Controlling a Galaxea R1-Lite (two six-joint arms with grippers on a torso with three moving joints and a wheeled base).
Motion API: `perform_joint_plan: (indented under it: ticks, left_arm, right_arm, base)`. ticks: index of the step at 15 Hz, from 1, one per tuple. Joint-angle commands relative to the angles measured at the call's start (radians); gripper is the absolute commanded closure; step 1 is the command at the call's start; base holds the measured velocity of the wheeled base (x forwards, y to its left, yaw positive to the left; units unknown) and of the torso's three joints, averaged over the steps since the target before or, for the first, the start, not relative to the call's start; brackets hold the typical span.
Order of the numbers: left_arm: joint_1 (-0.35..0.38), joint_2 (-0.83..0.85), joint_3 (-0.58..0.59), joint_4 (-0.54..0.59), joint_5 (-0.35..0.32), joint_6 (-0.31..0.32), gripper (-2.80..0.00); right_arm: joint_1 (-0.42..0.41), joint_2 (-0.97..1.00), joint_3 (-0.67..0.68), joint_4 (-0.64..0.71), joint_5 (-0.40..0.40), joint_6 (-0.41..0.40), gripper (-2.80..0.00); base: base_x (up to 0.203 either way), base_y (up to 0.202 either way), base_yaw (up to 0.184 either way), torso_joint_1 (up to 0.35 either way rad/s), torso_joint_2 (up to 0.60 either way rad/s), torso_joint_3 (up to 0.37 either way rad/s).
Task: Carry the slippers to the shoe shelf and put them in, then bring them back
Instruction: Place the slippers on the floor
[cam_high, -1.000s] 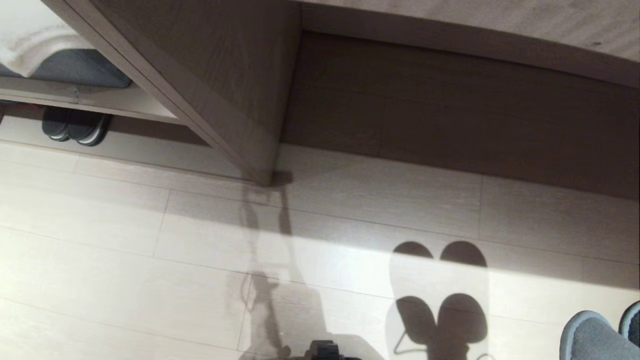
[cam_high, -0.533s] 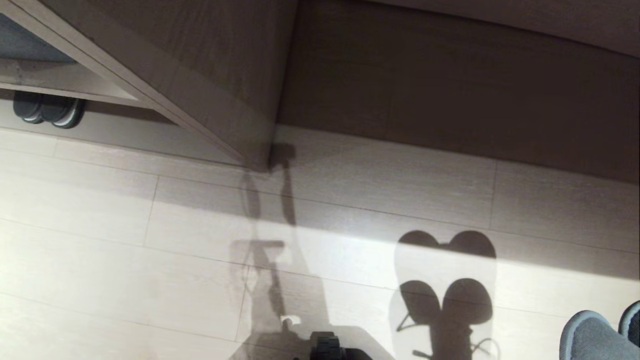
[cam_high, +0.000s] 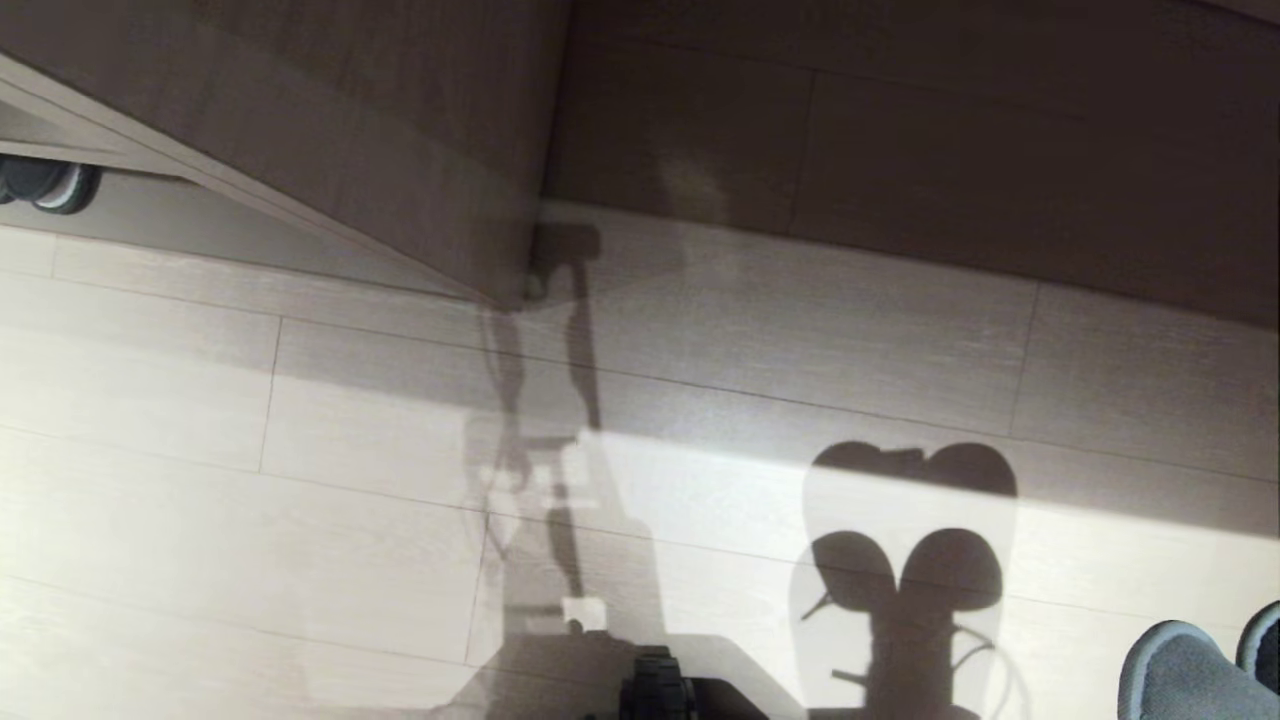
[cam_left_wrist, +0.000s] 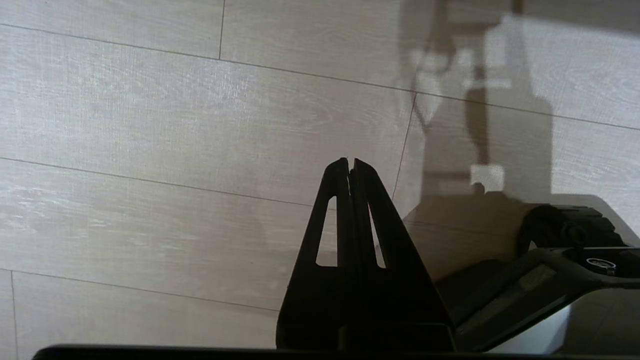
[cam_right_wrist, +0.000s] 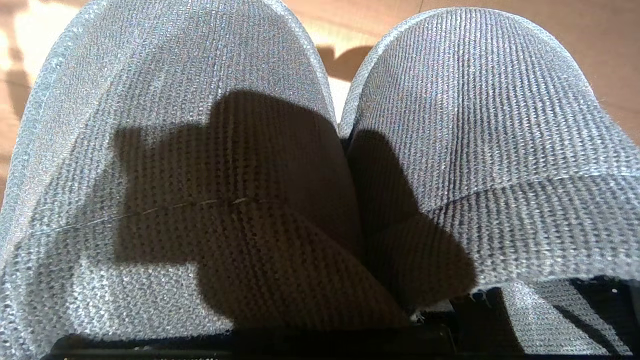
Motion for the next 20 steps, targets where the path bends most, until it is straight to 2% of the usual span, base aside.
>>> perform_joint_plan:
  ticks: [1,12,20]
  left_arm:
    - [0.000,0.001,0.002,0.000,0.000,0.000,0.00]
    - [0.000,0.001,0.002,0.000,0.000,-0.002,0.00]
    - [0.000,0.001,0.002,0.000,0.000,-0.005,0.00]
  right_arm:
    - [0.001,0.000,0.002,0.000,0.001,0.000,0.00]
    - [0.001,0.000,0.002,0.000,0.001,0.000,0.00]
    - [0.001,0.003,0.002,-0.004,-0.008,0.021,0.00]
  base:
    - [0.000,0.000,0.000,0.002,0.00,-0.207]
    - [0.000,0.000,0.000,0.002,0.00,-0.192]
    - [0.000,0.000,0.000,0.001,0.00,-0.013]
